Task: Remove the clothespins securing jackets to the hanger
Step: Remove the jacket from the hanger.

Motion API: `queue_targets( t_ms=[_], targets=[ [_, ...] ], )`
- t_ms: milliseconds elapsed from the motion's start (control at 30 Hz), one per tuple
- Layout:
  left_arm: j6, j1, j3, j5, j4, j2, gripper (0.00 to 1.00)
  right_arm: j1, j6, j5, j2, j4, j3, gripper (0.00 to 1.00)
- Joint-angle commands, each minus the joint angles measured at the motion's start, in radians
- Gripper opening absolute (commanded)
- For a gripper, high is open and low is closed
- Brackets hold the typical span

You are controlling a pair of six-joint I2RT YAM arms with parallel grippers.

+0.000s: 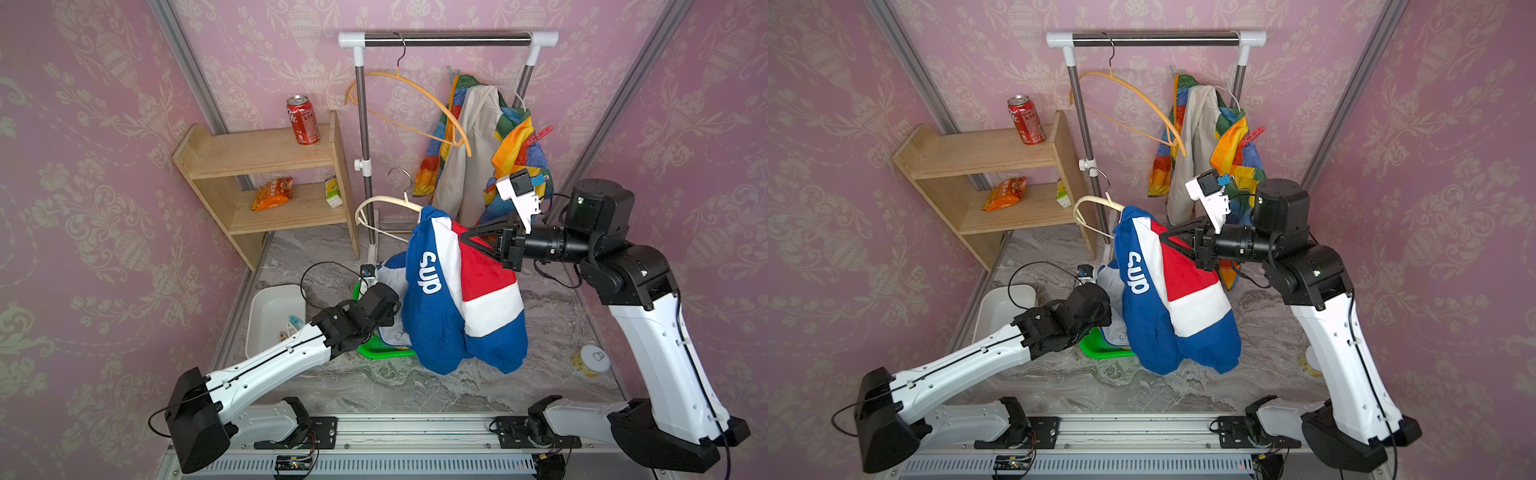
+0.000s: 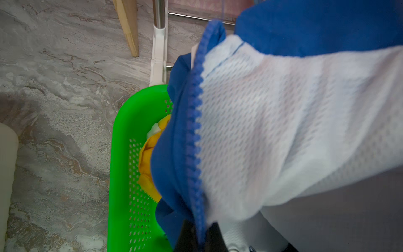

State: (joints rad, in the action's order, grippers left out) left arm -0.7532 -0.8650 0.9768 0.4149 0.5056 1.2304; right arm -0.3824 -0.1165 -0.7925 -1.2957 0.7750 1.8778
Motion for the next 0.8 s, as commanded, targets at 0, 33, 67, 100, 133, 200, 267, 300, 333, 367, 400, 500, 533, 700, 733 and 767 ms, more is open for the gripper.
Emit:
queue_targets(
  t_ms=[0,33,67,100,133,200,267,300,333,367,400,500,533,700,733,767],
  targets=[
    [-0.054,0.008,0.012,0.055,0.056,-0.023,0.34,-0.006,0.061,-0.062,-0.041,-0.047,0.031,0.0],
    [-0.04,0.008,0.022,0.06,0.067,-0.045,0.82,-0.008,0.069,-0.07,-0.058,-0.028,0.047,0.0],
    [-0.019,0.008,0.034,0.068,0.075,-0.076,0.99,-0.009,0.078,-0.077,-0.068,-0.016,0.058,0.0],
    [0.011,0.008,0.054,0.076,0.089,-0.114,0.99,-0.009,0.084,-0.077,-0.075,-0.007,0.065,0.0],
    [0.042,0.008,0.078,0.083,0.101,-0.153,0.99,-0.009,0.09,-0.073,-0.08,0.001,0.072,0.0],
    [0.119,0.007,0.148,0.087,0.123,-0.228,0.99,-0.009,0.102,-0.07,-0.086,0.023,0.089,0.0],
    [0.196,0.008,0.235,0.093,0.128,-0.282,0.99,-0.008,0.111,-0.071,-0.089,0.042,0.103,0.0],
    [0.247,0.007,0.277,0.097,0.118,-0.298,0.99,-0.009,0.111,-0.076,-0.089,0.044,0.103,0.0],
    [0.302,0.007,0.317,0.104,0.104,-0.299,0.99,-0.009,0.112,-0.086,-0.088,0.048,0.103,0.0],
    [0.36,0.008,0.347,0.105,0.09,-0.288,0.99,-0.01,0.109,-0.1,-0.089,0.049,0.104,0.0],
    [0.442,0.008,0.38,0.098,0.069,-0.265,0.99,-0.01,0.108,-0.112,-0.091,0.053,0.107,0.0],
    [0.762,0.007,0.43,0.093,0.033,-0.158,0.99,-0.009,0.105,-0.149,-0.101,0.079,0.128,0.0],
    [0.846,0.01,0.425,0.115,-0.008,-0.128,0.99,-0.009,0.103,-0.16,-0.106,0.094,0.141,0.0],
    [1.018,0.106,0.437,0.081,-0.119,-0.024,0.98,-0.014,0.091,-0.188,-0.109,0.13,0.168,0.0],
    [1.025,0.123,0.425,0.076,-0.147,-0.023,0.98,-0.015,0.09,-0.189,-0.107,0.13,0.169,0.0],
    [1.026,0.144,0.406,0.058,-0.184,-0.028,0.98,-0.014,0.088,-0.189,-0.105,0.129,0.173,0.0]
  ],
)
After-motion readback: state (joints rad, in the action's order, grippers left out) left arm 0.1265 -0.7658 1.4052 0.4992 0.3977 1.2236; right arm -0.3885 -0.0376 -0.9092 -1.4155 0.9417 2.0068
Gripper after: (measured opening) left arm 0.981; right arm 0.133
